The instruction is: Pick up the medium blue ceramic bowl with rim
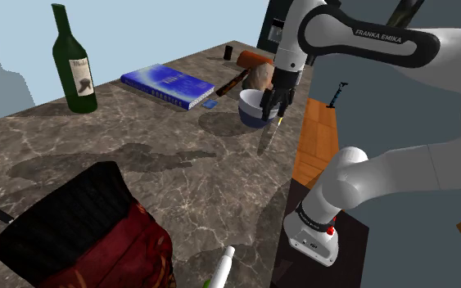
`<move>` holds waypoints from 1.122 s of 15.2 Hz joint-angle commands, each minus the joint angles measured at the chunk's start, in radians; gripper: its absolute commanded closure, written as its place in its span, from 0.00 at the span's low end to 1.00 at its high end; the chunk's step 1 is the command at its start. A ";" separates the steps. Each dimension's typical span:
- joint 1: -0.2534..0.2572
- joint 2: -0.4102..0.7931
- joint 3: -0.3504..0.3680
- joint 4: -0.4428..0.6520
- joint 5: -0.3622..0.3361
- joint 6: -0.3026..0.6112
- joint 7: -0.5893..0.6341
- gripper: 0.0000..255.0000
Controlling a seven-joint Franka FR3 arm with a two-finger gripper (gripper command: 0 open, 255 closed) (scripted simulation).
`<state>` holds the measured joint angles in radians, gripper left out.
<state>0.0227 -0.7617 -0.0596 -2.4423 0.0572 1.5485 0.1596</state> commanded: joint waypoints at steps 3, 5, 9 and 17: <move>-0.007 0.062 0.003 0.022 -0.044 0.049 -0.016 0.00; -0.014 0.125 0.007 0.048 -0.089 0.096 -0.028 0.00; -0.032 0.252 0.017 0.110 -0.178 0.182 -0.043 0.00; -0.057 0.415 0.028 0.188 -0.296 0.297 -0.038 0.00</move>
<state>-0.0336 -0.3509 -0.0322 -2.2479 -0.2352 1.8334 0.1188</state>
